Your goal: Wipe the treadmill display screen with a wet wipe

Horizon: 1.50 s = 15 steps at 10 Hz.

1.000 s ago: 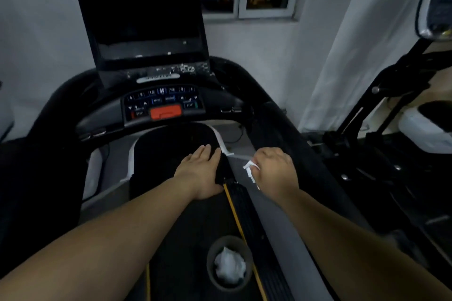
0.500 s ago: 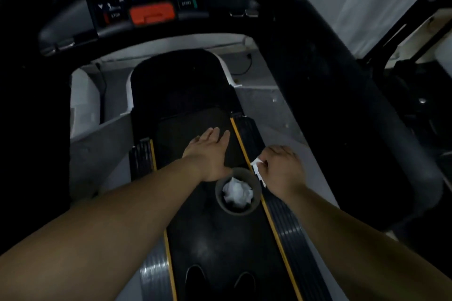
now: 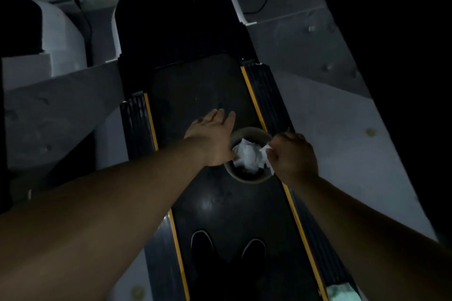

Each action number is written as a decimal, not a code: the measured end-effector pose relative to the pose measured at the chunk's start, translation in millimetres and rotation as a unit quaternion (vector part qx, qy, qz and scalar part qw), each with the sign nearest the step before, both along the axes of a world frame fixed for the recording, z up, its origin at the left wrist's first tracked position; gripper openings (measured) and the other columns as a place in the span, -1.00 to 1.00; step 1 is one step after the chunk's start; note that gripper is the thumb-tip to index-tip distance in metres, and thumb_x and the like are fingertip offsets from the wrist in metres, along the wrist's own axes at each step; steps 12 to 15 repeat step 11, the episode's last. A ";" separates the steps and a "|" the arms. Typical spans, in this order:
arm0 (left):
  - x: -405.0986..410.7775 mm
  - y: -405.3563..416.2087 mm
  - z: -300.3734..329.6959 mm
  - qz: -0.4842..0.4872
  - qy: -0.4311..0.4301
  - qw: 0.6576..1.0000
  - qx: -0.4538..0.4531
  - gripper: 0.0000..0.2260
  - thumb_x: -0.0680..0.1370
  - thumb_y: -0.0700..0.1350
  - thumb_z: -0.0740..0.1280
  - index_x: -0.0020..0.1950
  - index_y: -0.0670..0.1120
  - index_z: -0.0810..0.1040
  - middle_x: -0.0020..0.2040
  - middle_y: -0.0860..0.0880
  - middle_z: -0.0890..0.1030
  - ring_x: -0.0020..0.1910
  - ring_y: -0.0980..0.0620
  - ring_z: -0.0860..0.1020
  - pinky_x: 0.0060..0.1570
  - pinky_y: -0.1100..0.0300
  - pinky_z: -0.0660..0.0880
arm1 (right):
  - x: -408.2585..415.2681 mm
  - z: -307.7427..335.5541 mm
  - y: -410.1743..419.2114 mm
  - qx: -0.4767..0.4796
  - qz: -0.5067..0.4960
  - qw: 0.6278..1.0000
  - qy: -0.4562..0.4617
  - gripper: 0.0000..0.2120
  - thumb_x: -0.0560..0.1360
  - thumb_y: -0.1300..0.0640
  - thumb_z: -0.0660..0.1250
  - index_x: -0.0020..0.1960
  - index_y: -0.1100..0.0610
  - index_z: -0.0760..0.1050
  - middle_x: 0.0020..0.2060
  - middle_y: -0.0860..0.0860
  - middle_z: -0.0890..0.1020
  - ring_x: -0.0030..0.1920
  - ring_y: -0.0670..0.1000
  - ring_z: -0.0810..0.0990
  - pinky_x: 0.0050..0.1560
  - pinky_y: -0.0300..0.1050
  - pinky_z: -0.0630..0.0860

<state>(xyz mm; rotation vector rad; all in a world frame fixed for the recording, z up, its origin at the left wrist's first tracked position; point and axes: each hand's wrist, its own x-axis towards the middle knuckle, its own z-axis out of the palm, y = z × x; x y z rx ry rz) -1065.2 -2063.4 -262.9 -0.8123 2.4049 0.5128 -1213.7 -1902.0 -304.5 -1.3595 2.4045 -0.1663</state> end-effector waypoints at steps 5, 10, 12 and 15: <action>6.2 -6.1 -96.2 0.021 -0.027 0.999 0.042 -0.12 0.57 0.22 0.32 0.67 -0.02 -0.16 0.69 -0.10 -0.11 0.66 -0.09 -0.11 0.57 -0.13 0.01 | 4.1 -102.5 -2.4 0.072 -0.007 0.993 -0.093 -0.56 0.54 -0.24 0.08 0.31 -0.05 0.33 0.19 0.12 0.60 0.15 0.18 0.59 0.08 0.21 0.58; -3.3 -2.4 -86.3 0.022 0.012 0.999 0.043 -0.09 0.54 0.24 0.36 0.67 -0.01 -0.12 0.69 -0.09 -0.07 0.65 -0.10 -0.08 0.56 -0.14 0.03 | 3.4 -75.2 -7.8 0.083 0.031 0.995 -0.043 -0.43 0.55 -0.28 -0.04 0.41 0.01 0.33 0.33 0.11 0.53 0.30 0.17 0.53 0.28 0.25 0.48; -1.8 -1.9 -67.0 0.015 0.015 0.999 0.030 -0.09 0.54 0.28 0.35 0.67 -0.01 -0.12 0.69 -0.10 -0.06 0.65 -0.09 -0.08 0.57 -0.15 0.05 | 6.1 -52.4 -11.3 0.076 0.032 0.996 -0.030 -0.37 0.53 -0.28 -0.11 0.41 0.06 0.34 0.28 0.15 0.55 0.26 0.19 0.54 0.26 0.26 0.48; -1.8 -1.9 -67.0 0.015 0.015 0.999 0.030 -0.09 0.54 0.28 0.35 0.67 -0.01 -0.12 0.69 -0.10 -0.06 0.65 -0.09 -0.08 0.57 -0.15 0.05 | 6.1 -52.4 -11.3 0.076 0.032 0.996 -0.030 -0.37 0.53 -0.28 -0.11 0.41 0.06 0.34 0.28 0.15 0.55 0.26 0.19 0.54 0.26 0.26 0.48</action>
